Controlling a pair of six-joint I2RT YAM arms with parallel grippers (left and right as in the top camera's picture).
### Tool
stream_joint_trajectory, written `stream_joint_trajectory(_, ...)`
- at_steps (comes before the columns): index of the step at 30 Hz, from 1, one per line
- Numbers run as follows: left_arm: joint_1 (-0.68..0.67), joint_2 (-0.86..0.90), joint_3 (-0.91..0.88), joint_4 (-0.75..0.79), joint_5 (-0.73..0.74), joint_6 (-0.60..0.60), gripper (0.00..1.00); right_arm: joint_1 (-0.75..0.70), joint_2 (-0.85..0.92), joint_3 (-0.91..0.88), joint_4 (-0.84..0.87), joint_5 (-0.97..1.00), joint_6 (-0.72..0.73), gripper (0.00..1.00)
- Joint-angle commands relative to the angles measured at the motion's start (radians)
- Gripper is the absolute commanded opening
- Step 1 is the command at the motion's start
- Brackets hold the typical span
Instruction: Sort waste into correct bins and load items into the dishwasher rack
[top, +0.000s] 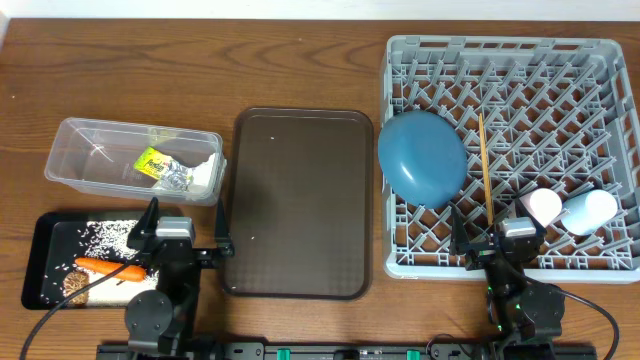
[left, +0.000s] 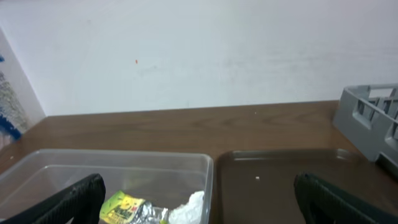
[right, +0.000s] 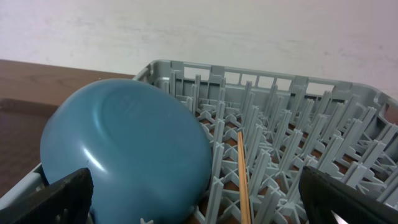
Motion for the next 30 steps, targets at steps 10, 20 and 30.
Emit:
stream_joint_trajectory(10,0.003,-0.032,-0.224,0.19,0.006,0.013,0.98,-0.008,-0.002,-0.002,-0.004,0.011,-0.005,0.99)
stream_joint_trajectory(20,0.003,-0.031,-0.223,0.068,0.007,0.013,0.98,-0.008,-0.002,-0.002,-0.004,0.011,-0.005,0.99)
stream_joint_trajectory(30,0.003,-0.032,-0.223,0.068,0.007,0.013,0.98,-0.008,-0.002,-0.002,-0.004,0.011,-0.005,0.99)
